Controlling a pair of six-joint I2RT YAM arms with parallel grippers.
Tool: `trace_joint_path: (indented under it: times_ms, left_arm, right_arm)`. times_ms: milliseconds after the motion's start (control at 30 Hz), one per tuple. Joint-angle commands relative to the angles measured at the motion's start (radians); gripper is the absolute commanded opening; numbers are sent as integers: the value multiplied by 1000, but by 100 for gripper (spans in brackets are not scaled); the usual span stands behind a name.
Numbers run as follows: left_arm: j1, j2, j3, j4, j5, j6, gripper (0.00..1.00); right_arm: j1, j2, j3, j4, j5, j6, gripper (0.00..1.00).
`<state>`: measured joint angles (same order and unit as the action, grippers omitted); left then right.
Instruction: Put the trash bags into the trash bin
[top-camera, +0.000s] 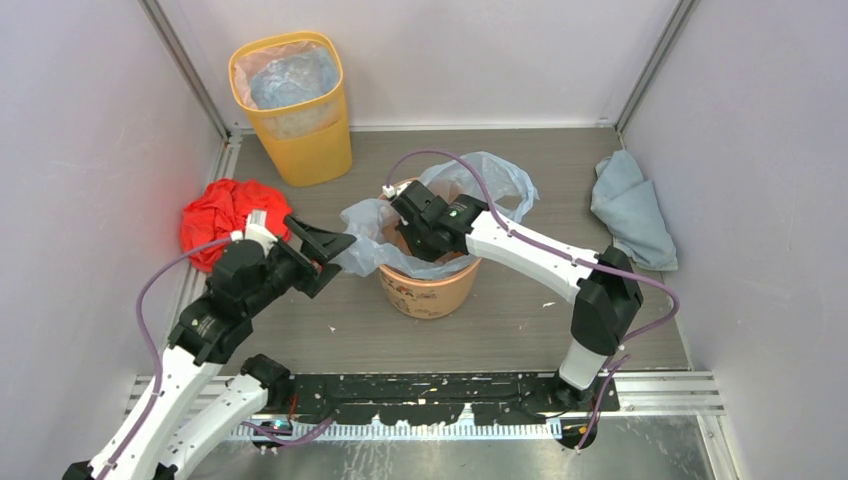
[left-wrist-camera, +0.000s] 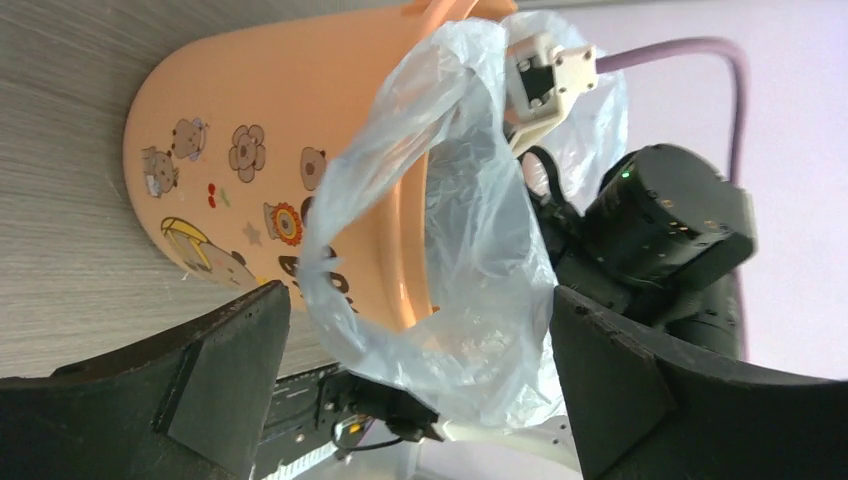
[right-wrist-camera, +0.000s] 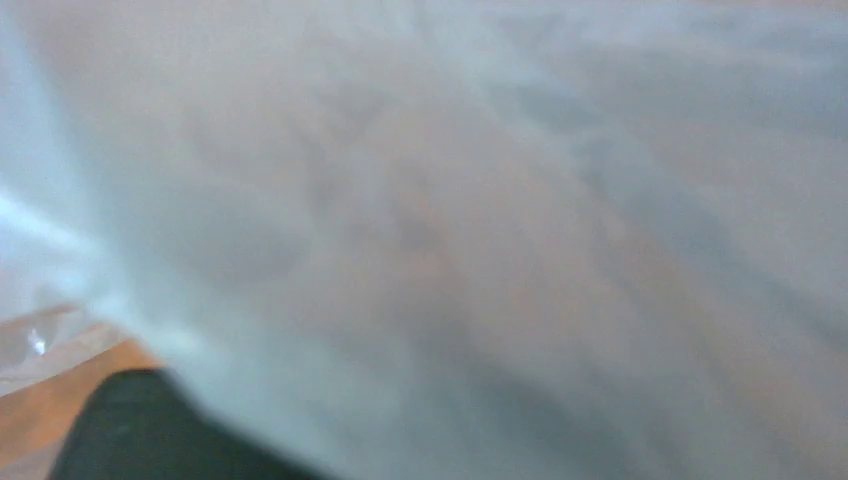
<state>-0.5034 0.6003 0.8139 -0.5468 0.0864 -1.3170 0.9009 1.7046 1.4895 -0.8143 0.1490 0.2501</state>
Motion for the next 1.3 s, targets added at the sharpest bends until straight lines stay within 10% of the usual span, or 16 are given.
trace_joint_path:
  times_ms: [0, 633, 1267]
  left_arm:
    - [19, -96, 14, 28, -93, -77, 99]
    - [34, -103, -152, 130, -93, -199, 87]
    - [212, 8, -273, 396, 165, -297, 28]
  right_arm:
    - [-3, -69, 11, 31, -8, -2, 1]
    - [-14, -83, 8, 31, -17, -9, 1]
    - [-22, -68, 14, 27, -16, -13, 1]
